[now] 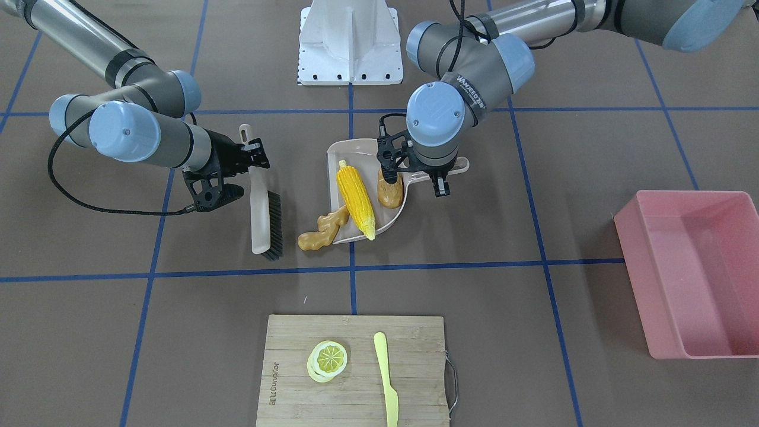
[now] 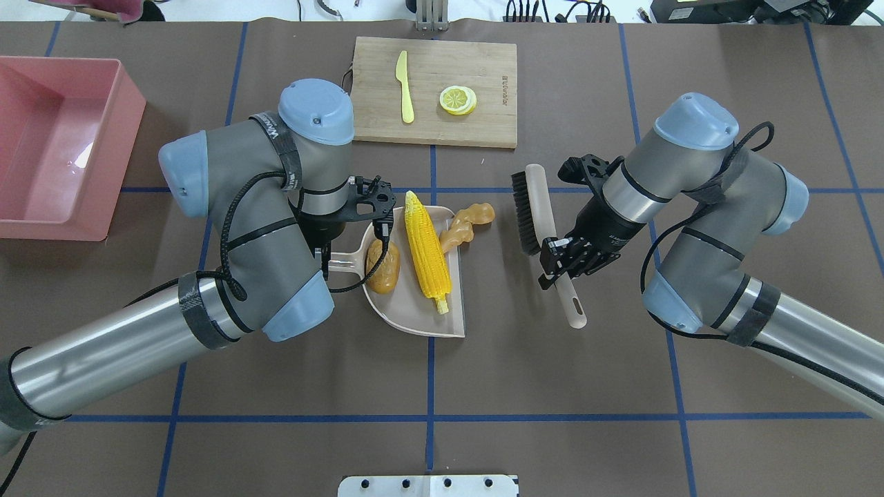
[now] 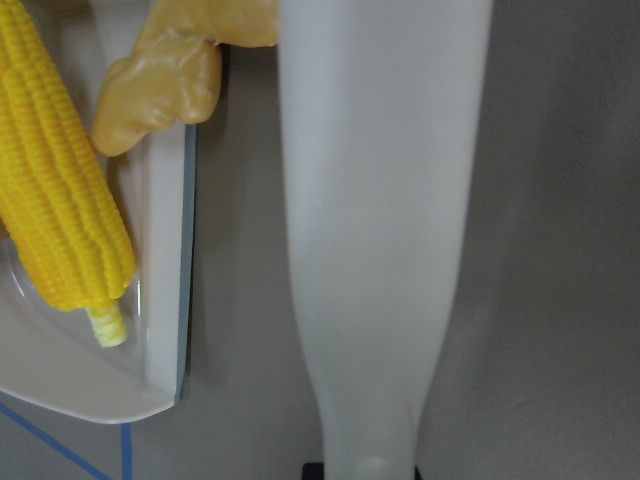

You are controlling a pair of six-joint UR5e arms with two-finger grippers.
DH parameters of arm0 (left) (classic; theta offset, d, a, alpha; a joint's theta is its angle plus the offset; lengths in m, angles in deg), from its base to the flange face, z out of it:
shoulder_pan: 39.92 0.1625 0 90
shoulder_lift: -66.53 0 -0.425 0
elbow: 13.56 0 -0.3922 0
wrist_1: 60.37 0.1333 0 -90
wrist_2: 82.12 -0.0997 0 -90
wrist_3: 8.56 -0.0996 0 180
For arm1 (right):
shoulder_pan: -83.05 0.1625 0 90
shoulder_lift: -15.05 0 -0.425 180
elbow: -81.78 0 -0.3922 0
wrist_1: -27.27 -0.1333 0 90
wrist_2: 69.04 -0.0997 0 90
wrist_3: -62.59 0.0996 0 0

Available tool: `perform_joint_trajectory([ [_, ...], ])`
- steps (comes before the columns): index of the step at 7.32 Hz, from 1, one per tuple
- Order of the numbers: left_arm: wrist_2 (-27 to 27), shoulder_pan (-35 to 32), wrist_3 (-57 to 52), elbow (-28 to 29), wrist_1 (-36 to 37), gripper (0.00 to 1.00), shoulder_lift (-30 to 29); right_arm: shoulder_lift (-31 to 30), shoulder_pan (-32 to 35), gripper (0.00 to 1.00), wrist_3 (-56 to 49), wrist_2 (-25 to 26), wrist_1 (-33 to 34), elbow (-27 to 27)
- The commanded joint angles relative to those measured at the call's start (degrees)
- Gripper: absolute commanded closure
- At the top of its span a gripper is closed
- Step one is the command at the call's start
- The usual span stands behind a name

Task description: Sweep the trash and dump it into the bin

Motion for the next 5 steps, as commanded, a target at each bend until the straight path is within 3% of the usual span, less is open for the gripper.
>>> perform_joint_trajectory([
  [1,0.1,-0.1,0.0,0.0,-0.1,1.0,0.1,2.0,0.1,1.0,-0.4,2.2,0.0,2.2],
  [3,0.1,0.0,0.1,0.1,-0.1,1.0,0.1,6.3,0.0,1.0,-0.4,2.6,0.0,6.8],
  [5,0.1,0.0,0.2,0.1,-0.1,1.0,0.2,7.3,-3.3,1.0,0.7,2.8,0.2,7.7],
])
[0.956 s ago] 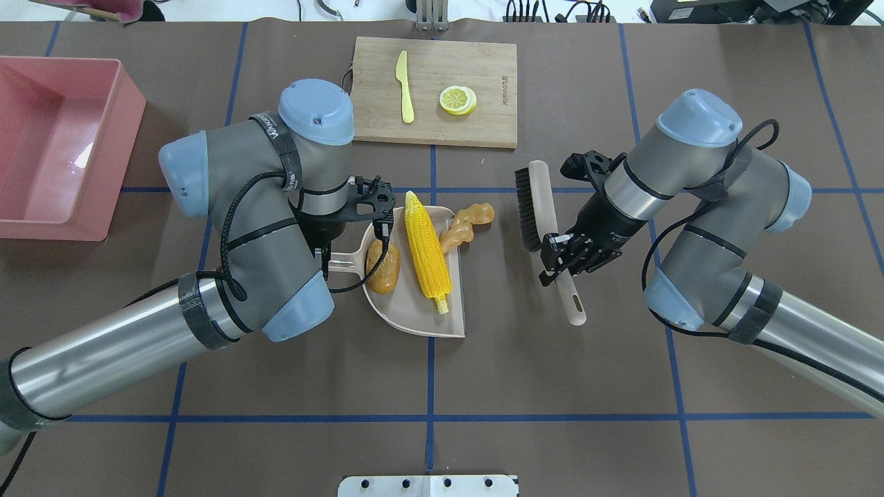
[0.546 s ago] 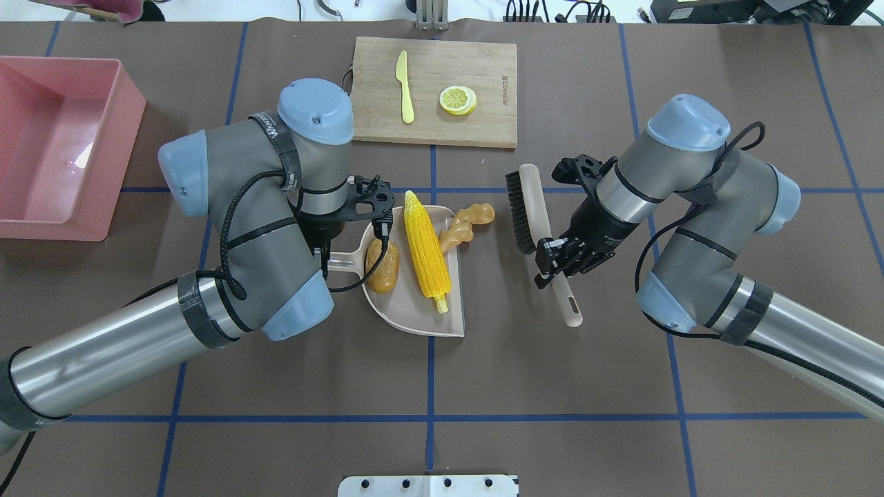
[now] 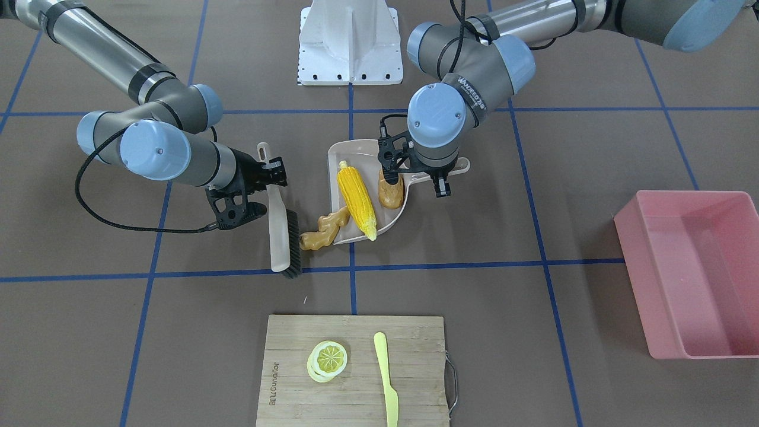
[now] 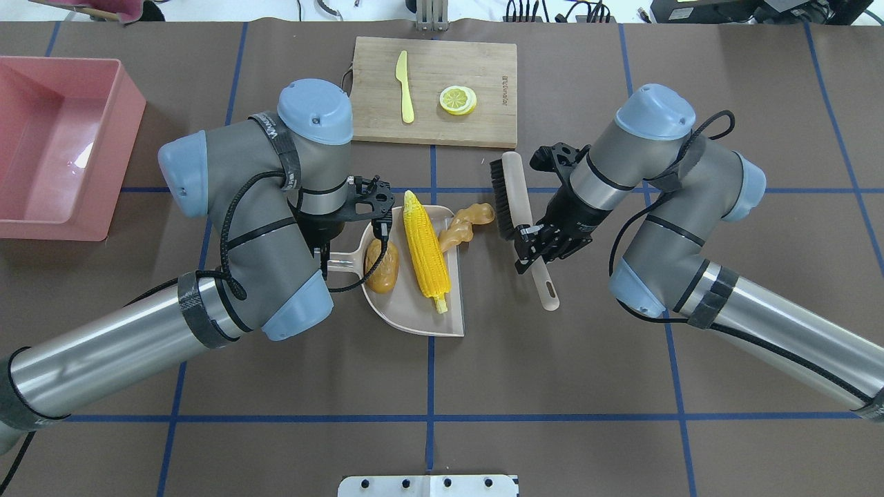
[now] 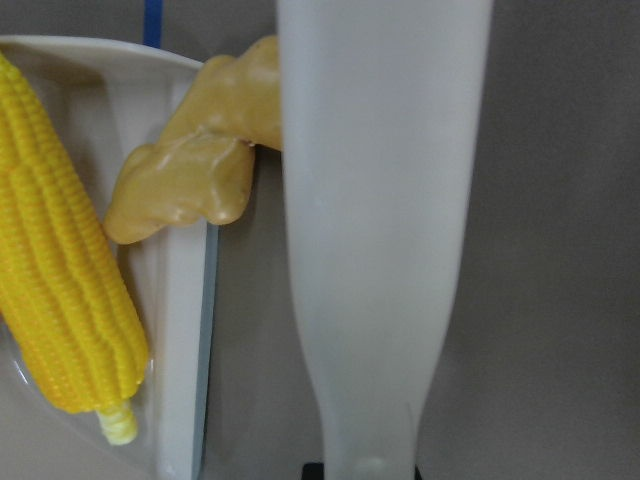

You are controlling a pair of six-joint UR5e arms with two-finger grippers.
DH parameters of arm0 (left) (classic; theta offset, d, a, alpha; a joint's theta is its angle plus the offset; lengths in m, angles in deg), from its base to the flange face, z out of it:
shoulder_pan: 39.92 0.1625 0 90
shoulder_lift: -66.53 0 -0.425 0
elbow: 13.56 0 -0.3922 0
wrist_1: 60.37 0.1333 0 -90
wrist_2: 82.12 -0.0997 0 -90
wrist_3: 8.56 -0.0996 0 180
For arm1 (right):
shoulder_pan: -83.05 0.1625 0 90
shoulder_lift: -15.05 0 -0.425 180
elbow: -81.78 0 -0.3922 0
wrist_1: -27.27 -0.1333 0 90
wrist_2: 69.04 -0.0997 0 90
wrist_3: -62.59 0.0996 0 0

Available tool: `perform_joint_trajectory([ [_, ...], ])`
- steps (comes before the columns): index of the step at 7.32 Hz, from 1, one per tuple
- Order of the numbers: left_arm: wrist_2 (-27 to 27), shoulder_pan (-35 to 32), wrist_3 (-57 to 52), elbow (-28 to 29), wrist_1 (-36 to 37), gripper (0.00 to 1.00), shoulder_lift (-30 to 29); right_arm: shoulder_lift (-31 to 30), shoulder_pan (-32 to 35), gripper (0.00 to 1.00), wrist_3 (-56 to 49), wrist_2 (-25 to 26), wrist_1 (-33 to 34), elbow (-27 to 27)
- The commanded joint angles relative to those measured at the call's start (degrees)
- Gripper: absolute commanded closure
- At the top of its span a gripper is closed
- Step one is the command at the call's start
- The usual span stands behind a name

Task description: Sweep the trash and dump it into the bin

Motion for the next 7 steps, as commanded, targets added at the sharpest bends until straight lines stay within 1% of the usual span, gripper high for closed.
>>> perform_joint_trajectory([
  [1,0.0,0.0,0.1,0.0,0.0,1.0,0.0,2.2,-3.8,1.0,0.7,1.1,2.0,0.9],
  [2,0.1,-0.1,0.1,0.0,-0.1,1.0,0.1,4.0,-5.3,1.0,2.0,2.0,4.1,0.7],
  [6,0.6,-0.2,0.1,-0.1,-1.5,1.0,0.2,4.3,-9.1,1.0,8.3,3.8,4.2,-2.0],
  [7,0.6,-0.5,0.5,-0.1,-4.5,1.0,0.2,4.4,-9.7,1.0,8.9,4.4,4.2,-2.2],
])
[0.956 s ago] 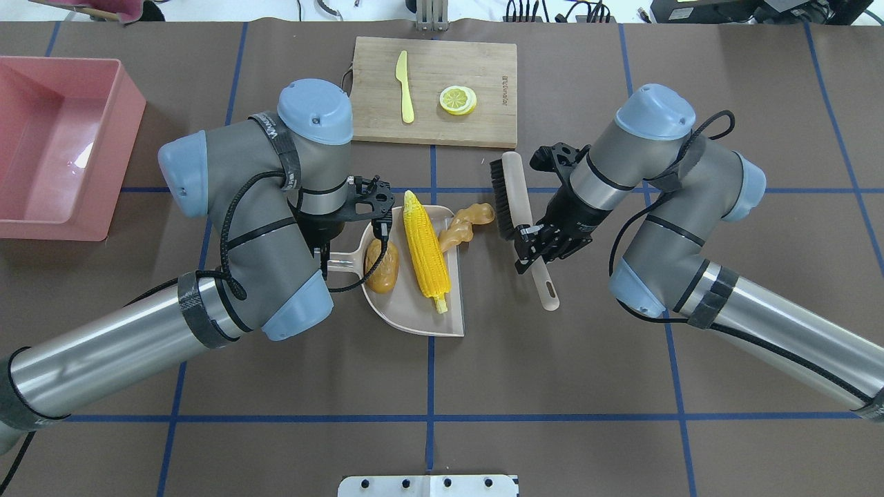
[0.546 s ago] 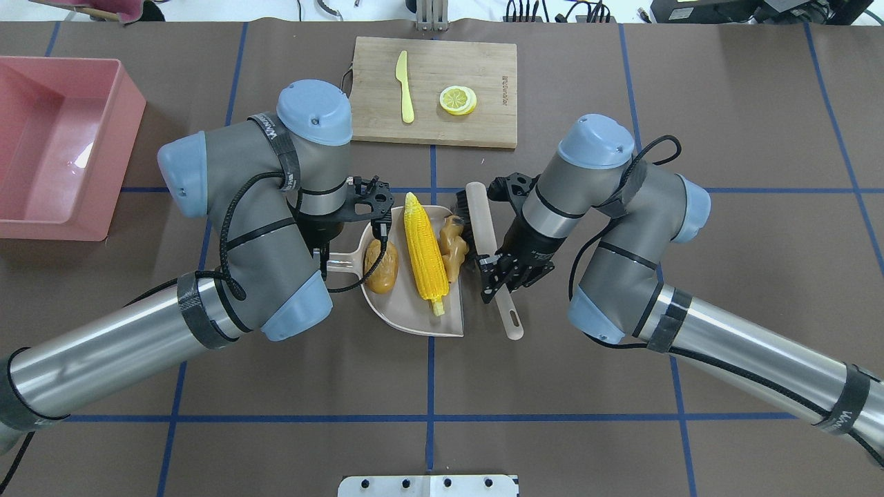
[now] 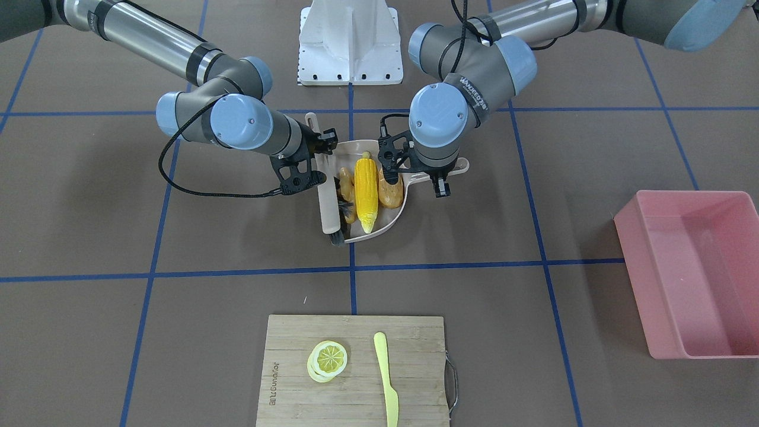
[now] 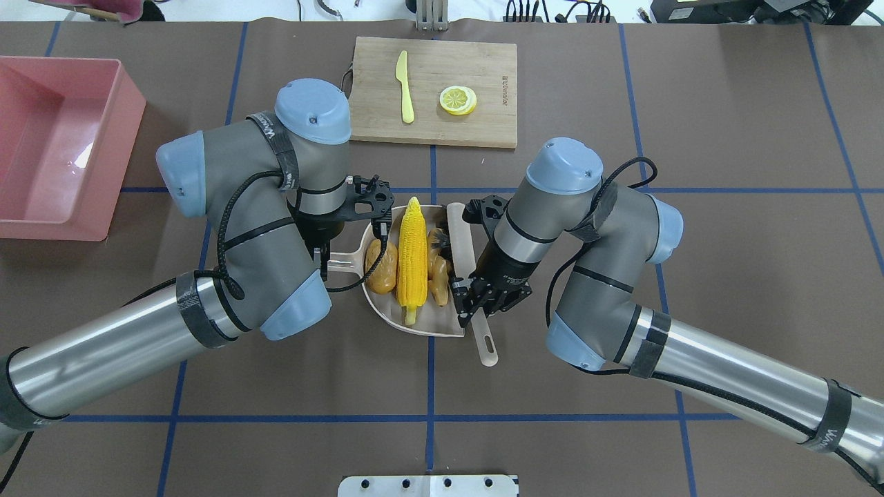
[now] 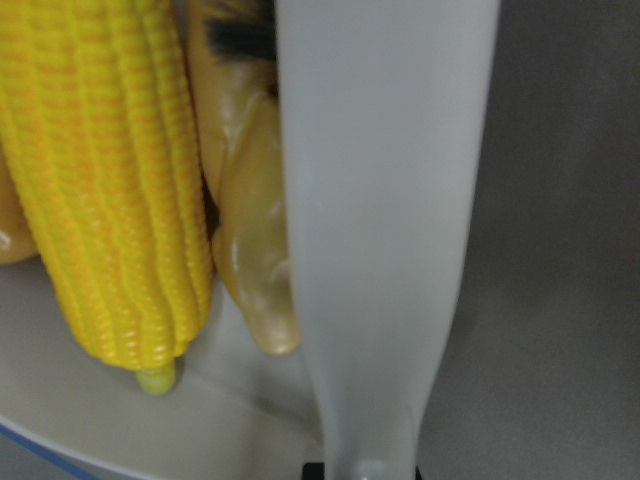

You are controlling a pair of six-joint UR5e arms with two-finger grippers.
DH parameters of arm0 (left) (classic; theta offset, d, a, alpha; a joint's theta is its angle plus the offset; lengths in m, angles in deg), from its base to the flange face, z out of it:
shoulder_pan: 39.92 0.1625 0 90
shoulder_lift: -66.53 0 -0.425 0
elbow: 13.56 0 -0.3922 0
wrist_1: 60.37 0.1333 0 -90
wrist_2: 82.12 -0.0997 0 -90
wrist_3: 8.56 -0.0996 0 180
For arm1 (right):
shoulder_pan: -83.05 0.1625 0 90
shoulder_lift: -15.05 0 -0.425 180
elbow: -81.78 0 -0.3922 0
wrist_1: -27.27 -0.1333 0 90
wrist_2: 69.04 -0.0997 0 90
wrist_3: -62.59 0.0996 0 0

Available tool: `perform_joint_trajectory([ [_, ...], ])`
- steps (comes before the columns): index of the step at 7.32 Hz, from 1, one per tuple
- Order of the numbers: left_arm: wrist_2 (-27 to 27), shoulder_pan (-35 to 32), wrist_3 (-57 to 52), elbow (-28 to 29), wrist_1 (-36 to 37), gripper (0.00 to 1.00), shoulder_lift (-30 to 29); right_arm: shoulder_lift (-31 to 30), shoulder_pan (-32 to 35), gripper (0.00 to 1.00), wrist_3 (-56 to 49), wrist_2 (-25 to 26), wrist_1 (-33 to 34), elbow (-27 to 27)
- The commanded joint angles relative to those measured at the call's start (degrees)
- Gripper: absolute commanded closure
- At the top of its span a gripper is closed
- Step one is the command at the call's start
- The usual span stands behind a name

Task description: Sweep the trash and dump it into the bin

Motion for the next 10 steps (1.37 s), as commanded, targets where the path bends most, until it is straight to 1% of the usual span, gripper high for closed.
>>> perform_joint_trajectory([
  [1,0.0,-0.5,1.0,-0.1,-4.5,1.0,0.0,-0.3,-1.0,1.0,1.1,0.6,0.1,-1.0],
  [2,0.0,-0.6,3.1,-0.1,-7.4,1.0,0.4,-1.1,-1.0,1.0,1.1,0.3,0.4,-2.1],
  [5,0.0,-1.6,4.3,-0.5,-12.7,1.0,1.8,-2.3,0.9,1.0,1.0,0.6,8.4,-7.8],
  [7,0.0,-2.2,5.7,-0.5,-15.6,1.0,2.3,-3.4,3.3,1.0,1.1,0.0,8.7,-8.2],
  [9,0.0,-3.2,6.0,-0.5,-18.6,1.0,2.5,-3.8,4.3,1.0,1.0,0.2,12.1,-9.8],
  [10,0.8,-4.2,8.4,-0.4,-22.6,1.0,3.4,-3.8,5.3,1.0,0.9,0.2,14.1,-10.8],
])
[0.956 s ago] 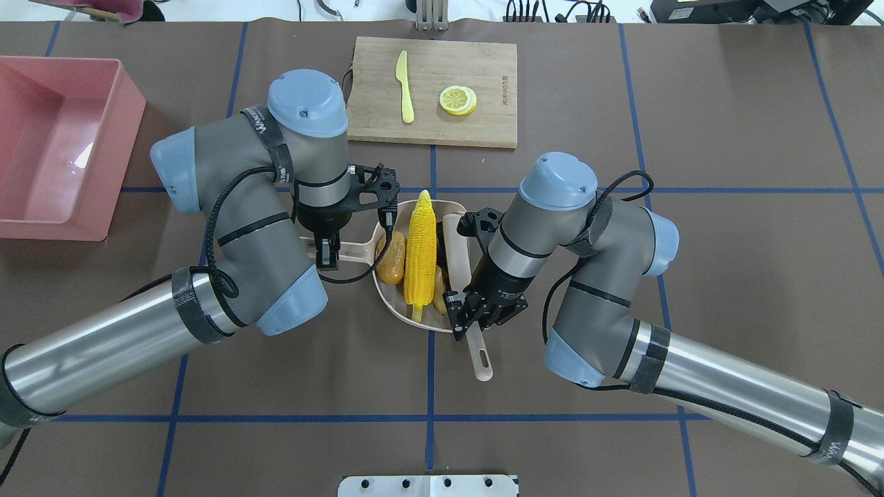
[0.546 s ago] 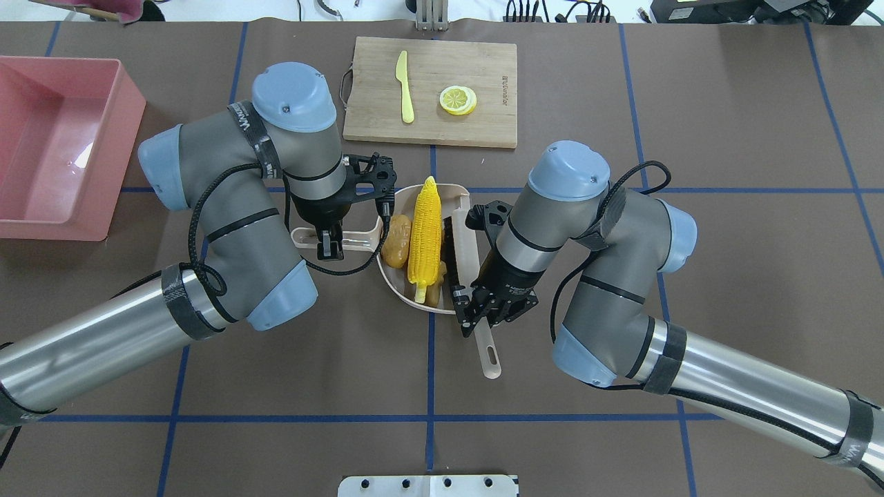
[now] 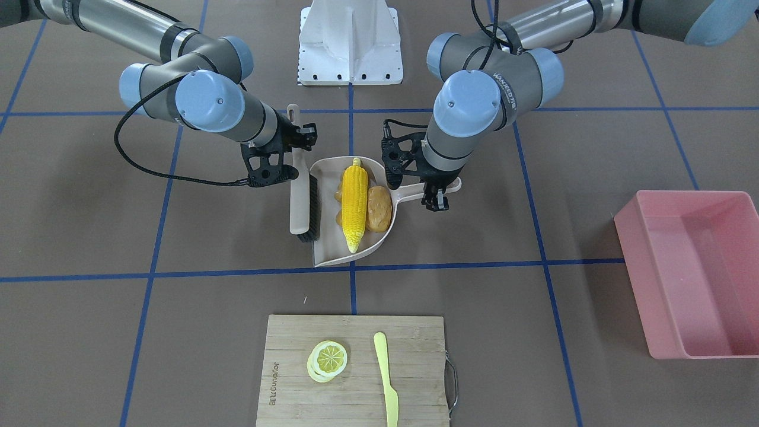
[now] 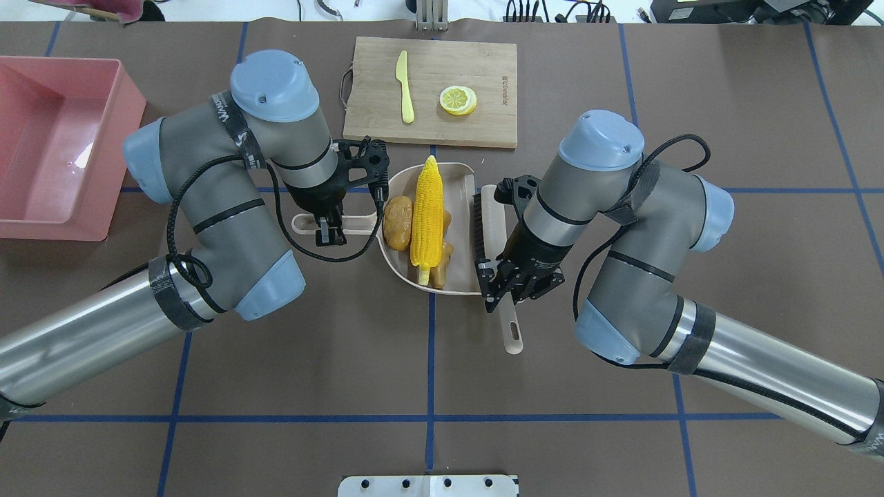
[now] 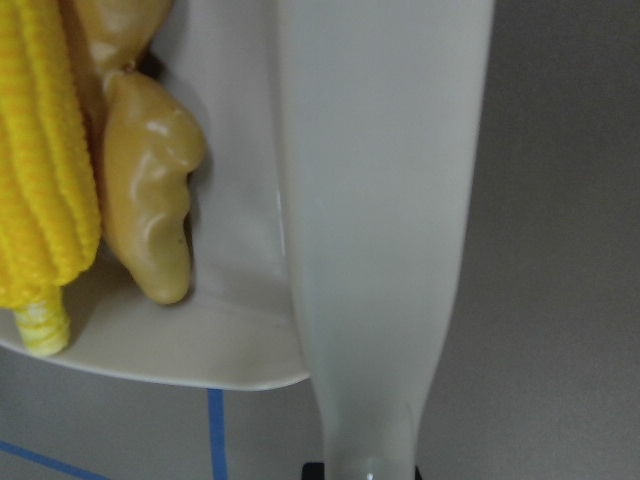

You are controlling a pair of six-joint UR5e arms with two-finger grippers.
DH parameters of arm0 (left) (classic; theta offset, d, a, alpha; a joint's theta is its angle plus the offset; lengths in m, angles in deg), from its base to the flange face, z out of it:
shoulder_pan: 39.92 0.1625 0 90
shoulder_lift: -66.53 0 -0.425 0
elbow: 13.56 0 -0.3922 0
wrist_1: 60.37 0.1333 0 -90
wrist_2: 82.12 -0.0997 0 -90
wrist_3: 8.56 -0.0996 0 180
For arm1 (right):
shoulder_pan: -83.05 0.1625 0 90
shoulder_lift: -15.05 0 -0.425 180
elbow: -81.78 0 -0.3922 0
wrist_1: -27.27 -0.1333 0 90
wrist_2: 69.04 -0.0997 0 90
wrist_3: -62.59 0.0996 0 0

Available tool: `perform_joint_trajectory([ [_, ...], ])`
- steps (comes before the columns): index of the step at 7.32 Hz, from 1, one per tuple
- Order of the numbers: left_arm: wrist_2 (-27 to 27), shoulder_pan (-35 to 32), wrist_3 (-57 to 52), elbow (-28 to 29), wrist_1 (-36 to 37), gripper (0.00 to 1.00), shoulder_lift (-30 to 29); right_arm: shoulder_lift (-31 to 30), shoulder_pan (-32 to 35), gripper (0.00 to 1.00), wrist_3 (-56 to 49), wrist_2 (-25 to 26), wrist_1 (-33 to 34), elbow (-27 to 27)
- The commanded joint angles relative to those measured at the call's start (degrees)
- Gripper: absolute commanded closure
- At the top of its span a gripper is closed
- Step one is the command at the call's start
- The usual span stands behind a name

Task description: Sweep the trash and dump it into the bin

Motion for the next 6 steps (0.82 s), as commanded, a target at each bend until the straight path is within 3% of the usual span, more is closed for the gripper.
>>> perform_joint_trajectory([
  [1,2.4,-1.5,3.5,0.0,-5.7,1.0,1.4,-0.1,2.5,1.0,-0.2,0.0,5.1,-2.7],
  [3,2.6,-1.8,5.3,-1.5,-8.1,1.0,3.2,-1.6,8.1,1.0,-0.8,0.6,11.3,-6.4],
  [4,2.6,-1.8,6.7,-2.5,-9.8,1.0,4.1,-4.2,11.6,1.0,-1.4,0.6,11.4,-7.7],
  [6,2.5,-2.2,12.8,-6.1,-15.8,1.0,7.3,-9.6,21.0,1.0,-14.7,-1.3,11.8,-8.7],
])
